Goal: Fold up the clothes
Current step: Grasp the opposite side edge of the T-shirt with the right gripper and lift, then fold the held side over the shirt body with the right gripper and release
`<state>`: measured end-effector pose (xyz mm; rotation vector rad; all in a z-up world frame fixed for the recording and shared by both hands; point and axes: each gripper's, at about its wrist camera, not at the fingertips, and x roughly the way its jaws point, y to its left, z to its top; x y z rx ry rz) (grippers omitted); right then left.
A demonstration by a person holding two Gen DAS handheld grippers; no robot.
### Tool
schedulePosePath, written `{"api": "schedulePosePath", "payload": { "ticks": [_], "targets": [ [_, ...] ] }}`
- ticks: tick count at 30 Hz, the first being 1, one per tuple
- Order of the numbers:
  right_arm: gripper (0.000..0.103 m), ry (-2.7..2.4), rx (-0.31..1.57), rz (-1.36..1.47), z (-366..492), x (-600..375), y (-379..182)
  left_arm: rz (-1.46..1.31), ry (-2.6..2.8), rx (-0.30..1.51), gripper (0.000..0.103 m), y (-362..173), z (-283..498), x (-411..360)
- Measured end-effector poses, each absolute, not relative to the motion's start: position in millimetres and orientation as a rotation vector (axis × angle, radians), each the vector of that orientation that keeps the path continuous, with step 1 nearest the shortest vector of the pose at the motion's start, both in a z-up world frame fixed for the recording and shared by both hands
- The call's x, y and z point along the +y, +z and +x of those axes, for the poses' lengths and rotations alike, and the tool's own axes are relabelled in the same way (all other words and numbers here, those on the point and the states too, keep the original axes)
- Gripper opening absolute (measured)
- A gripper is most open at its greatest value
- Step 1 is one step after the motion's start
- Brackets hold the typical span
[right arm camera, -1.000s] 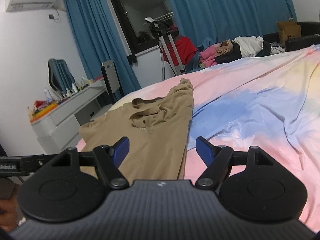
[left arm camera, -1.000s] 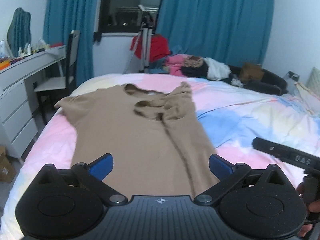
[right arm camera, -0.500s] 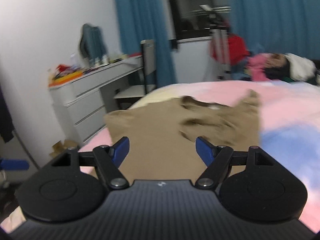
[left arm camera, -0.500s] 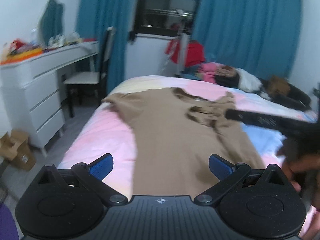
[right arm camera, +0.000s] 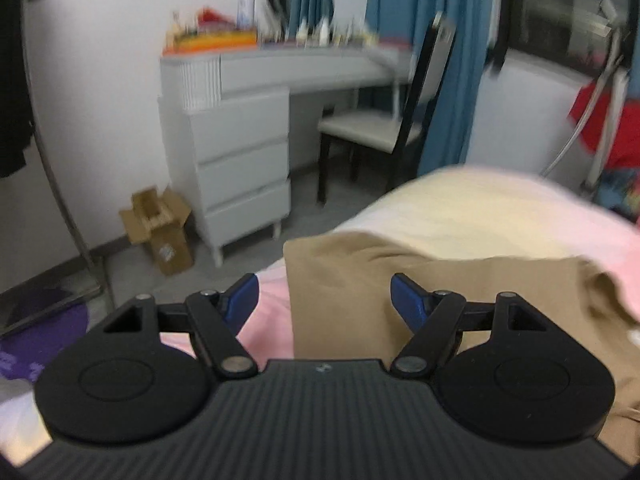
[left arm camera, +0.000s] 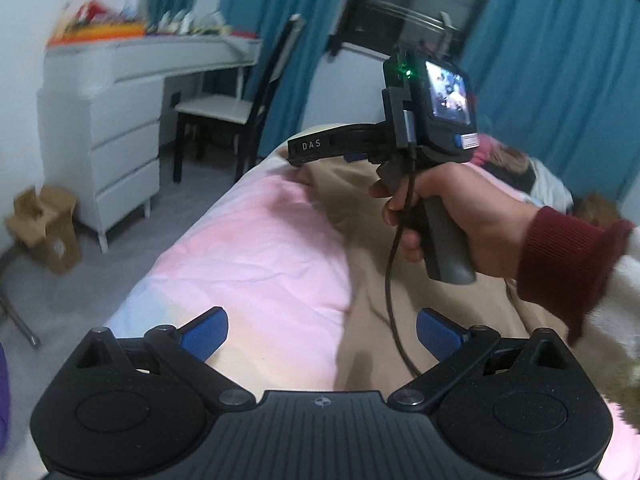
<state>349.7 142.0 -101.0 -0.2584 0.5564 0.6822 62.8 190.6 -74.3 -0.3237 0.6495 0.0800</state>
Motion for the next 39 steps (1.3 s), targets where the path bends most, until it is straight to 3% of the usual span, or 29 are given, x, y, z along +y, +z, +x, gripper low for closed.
{"api": "schedulePosePath", "payload": {
  "ticks": [5, 7, 8, 9, 20, 28, 34, 37, 39],
  "targets": [
    [0.072, 0.637, 0.551, -0.386, 369, 175, -119, -0.391, 0.093, 0.676, 0.100, -87, 77, 201],
    [0.033, 0.599, 0.532, -0.428, 370, 181, -123, -0.374, 0.101, 0.674, 0.100, -87, 78, 196],
    [0.002, 0.560, 0.530, -0.428, 371, 180, -123, -0.365, 0.107, 0.674, 0.100, -87, 79, 193],
    [0.005, 0.536, 0.522, -0.398, 370, 174, -120, -0.362, 0.111, 0.676, 0.100, -87, 79, 191],
    [0.004, 0.235, 0.232, 0.058, 341, 4, -52, -0.374, 0.054, 0.586, 0.100, -69, 62, 175],
    [0.005, -0.133, 0.343, 0.480, 321, -136, -125, -0.253, 0.016, 0.589, 0.100, -69, 63, 138],
    [0.009, -0.108, 0.463, 0.566, 320, -174, -157, -0.194, 0.011, 0.620, 0.100, -81, 76, 126],
    [0.029, -0.054, 0.507, 0.586, 322, -186, -164, -0.181, 0.009, 0.629, 0.100, -84, 79, 119],
    [0.057, -0.035, 0.473, 0.570, 312, -190, -154, -0.175, 0.003, 0.629, 0.100, -84, 79, 115]
  ]
}}
